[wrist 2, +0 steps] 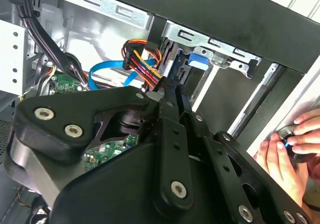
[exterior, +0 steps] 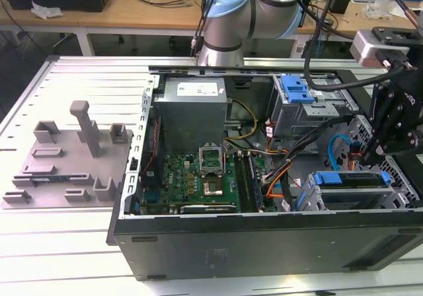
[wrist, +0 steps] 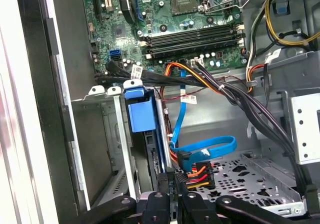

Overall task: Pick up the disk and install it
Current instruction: 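Insert the first disk wire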

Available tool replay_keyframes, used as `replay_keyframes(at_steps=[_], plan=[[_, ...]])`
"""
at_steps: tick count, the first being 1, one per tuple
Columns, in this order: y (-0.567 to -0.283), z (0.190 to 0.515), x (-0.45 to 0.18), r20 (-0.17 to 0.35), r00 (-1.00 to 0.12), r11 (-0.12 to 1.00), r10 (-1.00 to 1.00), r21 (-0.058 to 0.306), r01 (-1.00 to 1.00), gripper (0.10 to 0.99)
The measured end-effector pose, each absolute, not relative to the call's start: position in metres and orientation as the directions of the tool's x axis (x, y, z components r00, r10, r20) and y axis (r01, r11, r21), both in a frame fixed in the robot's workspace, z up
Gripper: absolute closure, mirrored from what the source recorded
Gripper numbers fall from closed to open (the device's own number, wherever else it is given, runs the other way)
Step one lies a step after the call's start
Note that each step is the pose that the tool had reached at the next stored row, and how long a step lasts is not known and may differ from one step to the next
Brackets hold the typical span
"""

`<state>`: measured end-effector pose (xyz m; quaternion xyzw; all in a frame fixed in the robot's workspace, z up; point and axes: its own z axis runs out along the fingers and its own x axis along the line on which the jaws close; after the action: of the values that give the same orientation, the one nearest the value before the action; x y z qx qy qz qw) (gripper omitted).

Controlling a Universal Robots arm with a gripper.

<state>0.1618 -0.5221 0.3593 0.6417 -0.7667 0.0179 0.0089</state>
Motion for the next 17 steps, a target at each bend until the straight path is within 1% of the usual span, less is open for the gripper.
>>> replay_keyframes(at_steps=[4, 17], plan=[[-0.5258, 0.3588, 0.1618, 0.022, -0.163, 0.162, -0.986, -0.013, -0.987, 0.925], [-0.5286, 0.3577, 0.1631, 0.022, -0.149, 0.149, -0.989, -0.003, -0.989, 0.925]])
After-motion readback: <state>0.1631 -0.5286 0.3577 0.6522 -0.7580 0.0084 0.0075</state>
